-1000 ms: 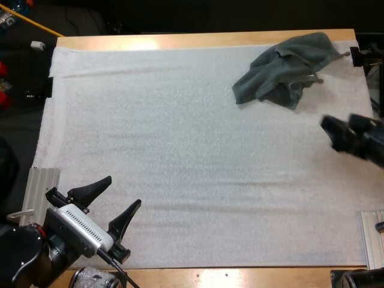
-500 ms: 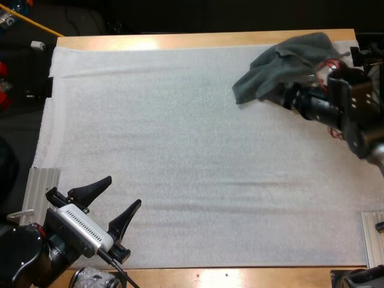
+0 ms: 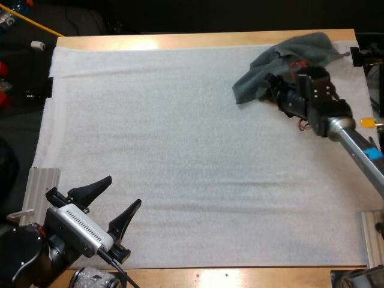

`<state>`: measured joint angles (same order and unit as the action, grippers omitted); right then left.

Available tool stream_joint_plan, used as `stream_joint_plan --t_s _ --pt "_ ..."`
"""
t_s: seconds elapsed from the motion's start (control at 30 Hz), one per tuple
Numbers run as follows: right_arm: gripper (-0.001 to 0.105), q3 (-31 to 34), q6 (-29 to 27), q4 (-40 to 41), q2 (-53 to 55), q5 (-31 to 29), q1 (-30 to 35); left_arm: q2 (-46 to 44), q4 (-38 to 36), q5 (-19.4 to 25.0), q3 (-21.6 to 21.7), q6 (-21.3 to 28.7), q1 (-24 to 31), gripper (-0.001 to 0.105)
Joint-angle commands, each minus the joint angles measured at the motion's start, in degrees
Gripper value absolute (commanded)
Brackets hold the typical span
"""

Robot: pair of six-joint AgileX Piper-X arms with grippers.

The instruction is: Pick towel from pile, fold and stack

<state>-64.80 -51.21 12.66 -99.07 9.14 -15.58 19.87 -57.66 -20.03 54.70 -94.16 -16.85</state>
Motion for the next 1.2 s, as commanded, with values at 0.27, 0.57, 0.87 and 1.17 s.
stream_joint_plan --t_s 0.27,0.57,0.87,1.17 --pt "0.062 -2.74 3.66 -9.05 -9.08 -1.84 1.39 0.03 0.61 -0.31 0.31 -0.77 -0.31 0.060" --pt "0.058 -13.09 3.51 -8.94 -18.41 -1.35 3.42 0.03 0.61 -1.59 0.31 -0.87 -0.31 0.060" --pt "0.000 -18.21 2.56 -8.55 -21.58 2.67 3.42 0.03 0.61 -1.68 0.31 -1.09 -0.31 0.060" --pt "0.000 -18.21 -14.31 -3.50 -10.81 2.08 3.28 0.03 0.61 -1.68 0.31 -1.09 -0.31 0.060"
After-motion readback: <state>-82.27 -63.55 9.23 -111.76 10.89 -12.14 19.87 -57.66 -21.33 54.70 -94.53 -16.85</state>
